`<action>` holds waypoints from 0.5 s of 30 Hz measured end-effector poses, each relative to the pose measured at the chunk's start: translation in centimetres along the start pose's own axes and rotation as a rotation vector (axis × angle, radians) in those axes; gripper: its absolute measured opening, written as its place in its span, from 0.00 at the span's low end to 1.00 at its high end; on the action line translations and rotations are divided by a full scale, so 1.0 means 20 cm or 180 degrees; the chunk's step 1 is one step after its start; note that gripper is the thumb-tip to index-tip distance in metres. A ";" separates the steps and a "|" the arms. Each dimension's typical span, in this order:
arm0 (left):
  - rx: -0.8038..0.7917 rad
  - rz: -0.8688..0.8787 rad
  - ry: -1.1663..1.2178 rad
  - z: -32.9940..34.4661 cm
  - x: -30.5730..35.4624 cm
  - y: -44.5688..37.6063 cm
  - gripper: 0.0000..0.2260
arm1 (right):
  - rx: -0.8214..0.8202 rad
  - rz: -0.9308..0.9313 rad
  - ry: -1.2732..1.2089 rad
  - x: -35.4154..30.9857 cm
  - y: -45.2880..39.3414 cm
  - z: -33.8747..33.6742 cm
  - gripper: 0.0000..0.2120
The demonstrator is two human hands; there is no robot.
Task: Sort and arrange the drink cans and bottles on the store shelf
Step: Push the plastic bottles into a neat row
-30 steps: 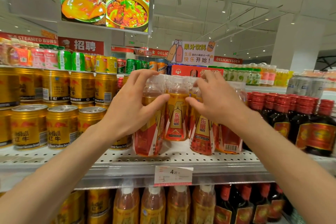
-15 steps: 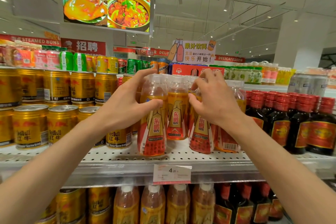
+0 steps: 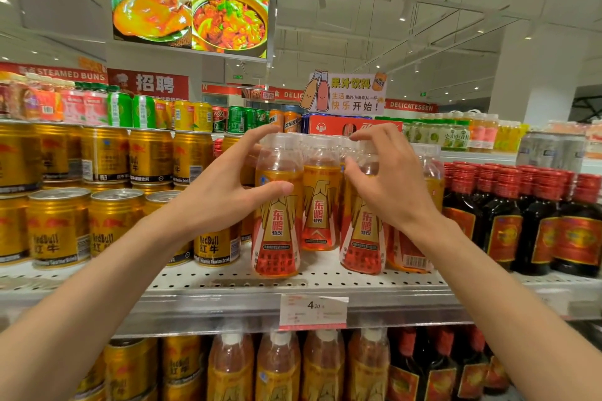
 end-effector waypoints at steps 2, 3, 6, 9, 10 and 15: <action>-0.0001 0.0002 0.0027 0.00 0.00 0.00 0.36 | 0.0163 -0.0092 -0.0184 -0.03 0.00 0.01 0.14; 0.0004 0.0005 0.0038 0.00 0.00 0.00 0.36 | 0.0217 -0.0137 -0.0280 -0.05 0.01 0.03 0.14; 0.0027 -0.0002 0.0098 0.00 0.00 0.01 0.36 | 0.0274 -0.0170 -0.0619 -0.12 0.00 0.09 0.15; 0.0036 -0.0029 0.0121 0.00 0.00 0.02 0.37 | 0.0050 -0.0005 -0.0823 -0.17 -0.02 0.15 0.19; 0.0041 -0.0036 0.0127 0.00 0.00 0.02 0.37 | -0.0017 0.0061 -0.0863 -0.18 -0.01 0.16 0.20; 0.0154 -0.0065 0.0117 0.04 0.04 0.08 0.38 | -0.0046 0.0651 -0.1406 -0.11 0.12 0.09 0.25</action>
Point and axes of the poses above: each hand's wrist, its own y-axis away from the middle knuckle, its own z-axis out of the palm, x = y × z, the point moved 5 cm from there along -y, towards the middle knuckle, and after that the axes turned 4 degrees about -y, right-handed, at the moved point
